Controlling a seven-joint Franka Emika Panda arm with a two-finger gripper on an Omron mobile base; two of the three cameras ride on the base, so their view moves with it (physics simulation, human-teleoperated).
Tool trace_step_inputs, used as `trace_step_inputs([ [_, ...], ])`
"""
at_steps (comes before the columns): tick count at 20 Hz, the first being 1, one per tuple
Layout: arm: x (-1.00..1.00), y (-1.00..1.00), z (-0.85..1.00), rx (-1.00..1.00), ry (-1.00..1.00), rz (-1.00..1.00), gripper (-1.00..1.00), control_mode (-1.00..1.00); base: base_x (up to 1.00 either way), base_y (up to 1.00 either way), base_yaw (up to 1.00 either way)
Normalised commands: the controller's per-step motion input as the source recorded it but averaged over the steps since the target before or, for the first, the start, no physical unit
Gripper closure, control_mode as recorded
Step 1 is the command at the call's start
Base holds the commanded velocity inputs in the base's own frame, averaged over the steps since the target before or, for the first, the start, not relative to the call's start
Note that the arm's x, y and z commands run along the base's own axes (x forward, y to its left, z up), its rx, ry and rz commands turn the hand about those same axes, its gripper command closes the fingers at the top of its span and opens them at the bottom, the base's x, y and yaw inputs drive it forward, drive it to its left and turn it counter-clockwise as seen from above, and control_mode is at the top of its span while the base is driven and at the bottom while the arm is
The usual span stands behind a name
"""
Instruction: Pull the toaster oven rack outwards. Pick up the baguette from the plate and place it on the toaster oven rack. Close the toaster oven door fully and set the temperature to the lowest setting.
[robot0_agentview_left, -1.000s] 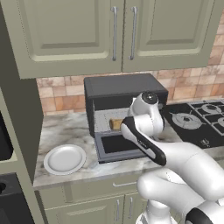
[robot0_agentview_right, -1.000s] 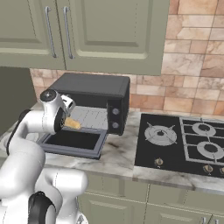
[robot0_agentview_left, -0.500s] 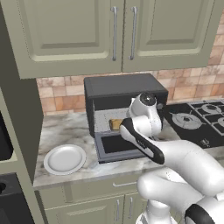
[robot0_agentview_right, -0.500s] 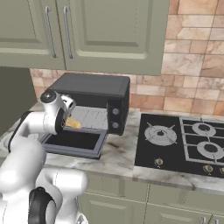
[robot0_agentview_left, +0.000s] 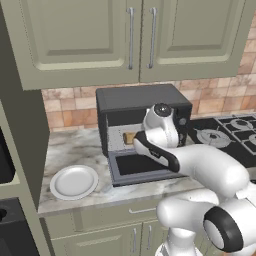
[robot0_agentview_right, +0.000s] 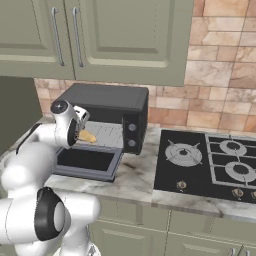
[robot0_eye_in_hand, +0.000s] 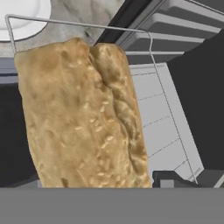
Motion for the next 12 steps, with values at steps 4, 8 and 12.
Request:
trace_step_inputs([
  [4,0.01,0.0,-0.1,-0.01,0.0,0.0,1.0,-1.0,0.0,0.0,0.0],
  [8,0.0,0.0,-0.2,0.0,0.0,0.0,1.0,-1.0,0.0,0.0,0.0],
  [12,0.0,0.0,-0.11,0.0,0.0,0.0,1.0,-1.0,0.0,0.0,0.0],
])
